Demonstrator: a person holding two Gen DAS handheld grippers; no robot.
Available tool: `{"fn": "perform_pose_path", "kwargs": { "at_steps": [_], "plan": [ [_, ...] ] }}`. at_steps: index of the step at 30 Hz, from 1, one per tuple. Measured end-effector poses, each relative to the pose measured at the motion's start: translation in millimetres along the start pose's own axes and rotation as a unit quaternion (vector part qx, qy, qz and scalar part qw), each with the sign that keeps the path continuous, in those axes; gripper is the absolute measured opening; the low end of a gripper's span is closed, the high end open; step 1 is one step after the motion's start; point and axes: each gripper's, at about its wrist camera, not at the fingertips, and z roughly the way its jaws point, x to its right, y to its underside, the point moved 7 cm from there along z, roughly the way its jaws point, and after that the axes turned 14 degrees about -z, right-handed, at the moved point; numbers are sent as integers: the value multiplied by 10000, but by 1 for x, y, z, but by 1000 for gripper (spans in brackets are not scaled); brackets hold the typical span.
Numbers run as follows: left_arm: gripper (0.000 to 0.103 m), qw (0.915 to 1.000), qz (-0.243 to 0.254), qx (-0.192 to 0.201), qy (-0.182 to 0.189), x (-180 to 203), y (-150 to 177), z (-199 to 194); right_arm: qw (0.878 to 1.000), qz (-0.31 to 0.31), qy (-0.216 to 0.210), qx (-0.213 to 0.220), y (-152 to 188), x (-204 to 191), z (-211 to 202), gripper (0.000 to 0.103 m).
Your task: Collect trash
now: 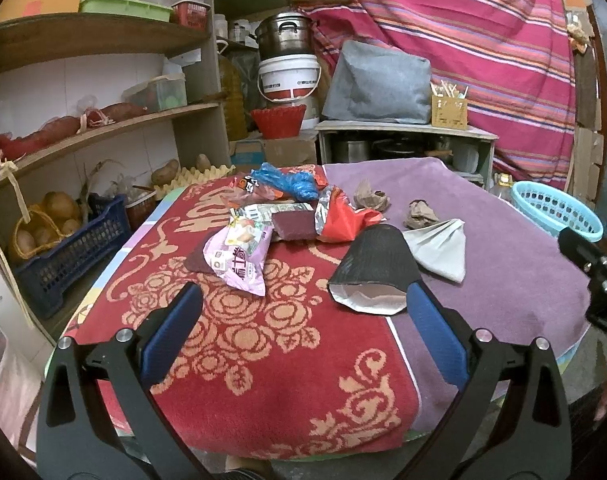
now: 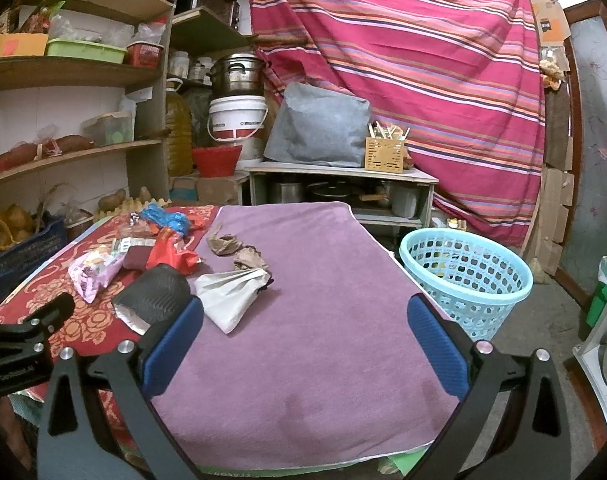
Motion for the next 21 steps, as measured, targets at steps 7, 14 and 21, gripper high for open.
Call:
{"fn": "perform_pose_path", "kwargs": {
  "at_steps": [7,14,21],
  "plan": [
    [98,9999,-3,-76,-119,-9,-32,21,9996,-239,127,65,-33,14,20,99],
    [98,9992,51,-379,-139,-23,-58,78,9986,-119,-230,-453,-43,7,83,99],
    [98,9934,-186,-1100,-250,-45,-42,132,9947,-359,-208,-939,-18,-13,120,99]
  ]
}}
